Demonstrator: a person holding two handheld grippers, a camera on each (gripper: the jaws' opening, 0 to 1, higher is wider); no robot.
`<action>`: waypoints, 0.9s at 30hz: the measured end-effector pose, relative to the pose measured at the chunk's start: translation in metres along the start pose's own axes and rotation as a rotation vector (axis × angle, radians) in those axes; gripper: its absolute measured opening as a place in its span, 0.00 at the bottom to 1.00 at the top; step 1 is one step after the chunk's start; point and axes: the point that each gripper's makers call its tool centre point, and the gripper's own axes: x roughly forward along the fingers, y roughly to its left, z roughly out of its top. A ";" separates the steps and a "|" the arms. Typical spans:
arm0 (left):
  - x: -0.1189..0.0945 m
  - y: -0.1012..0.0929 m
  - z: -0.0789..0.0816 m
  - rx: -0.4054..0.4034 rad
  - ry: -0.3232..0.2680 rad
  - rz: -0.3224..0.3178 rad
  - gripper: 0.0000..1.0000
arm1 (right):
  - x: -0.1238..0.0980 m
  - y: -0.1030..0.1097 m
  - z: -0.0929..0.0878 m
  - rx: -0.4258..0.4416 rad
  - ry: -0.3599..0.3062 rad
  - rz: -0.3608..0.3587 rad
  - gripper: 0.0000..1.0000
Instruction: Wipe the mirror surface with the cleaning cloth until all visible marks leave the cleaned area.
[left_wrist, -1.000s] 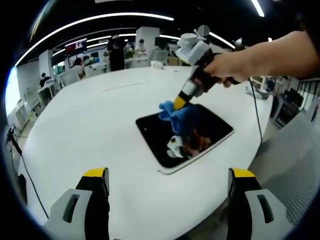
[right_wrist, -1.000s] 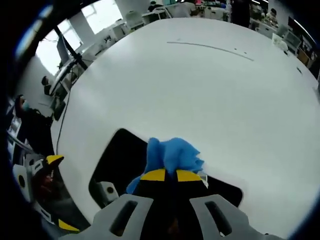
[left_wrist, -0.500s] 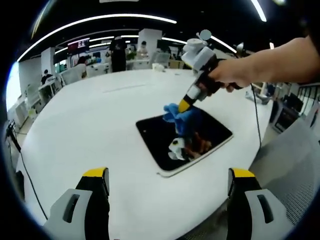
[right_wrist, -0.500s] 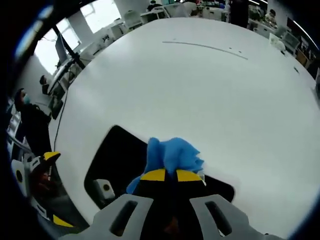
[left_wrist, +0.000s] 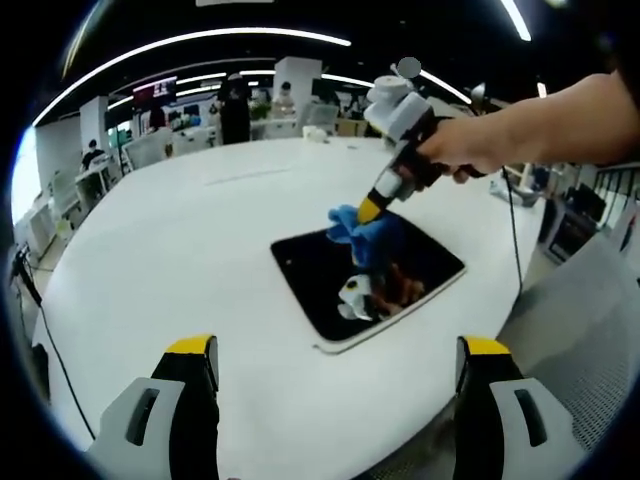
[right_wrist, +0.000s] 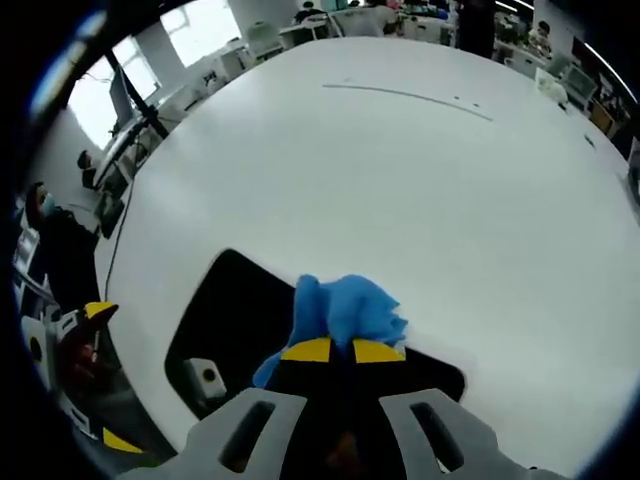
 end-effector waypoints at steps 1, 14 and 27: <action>0.000 0.000 0.000 0.002 -0.001 0.000 0.99 | 0.000 0.000 0.000 -0.001 0.000 -0.002 0.00; -0.001 0.001 0.002 0.002 -0.011 0.004 0.99 | -0.003 0.002 -0.004 0.002 -0.042 -0.048 0.00; -0.002 0.001 0.009 0.039 0.005 0.009 0.99 | -0.008 0.006 -0.015 0.034 -0.068 -0.059 0.00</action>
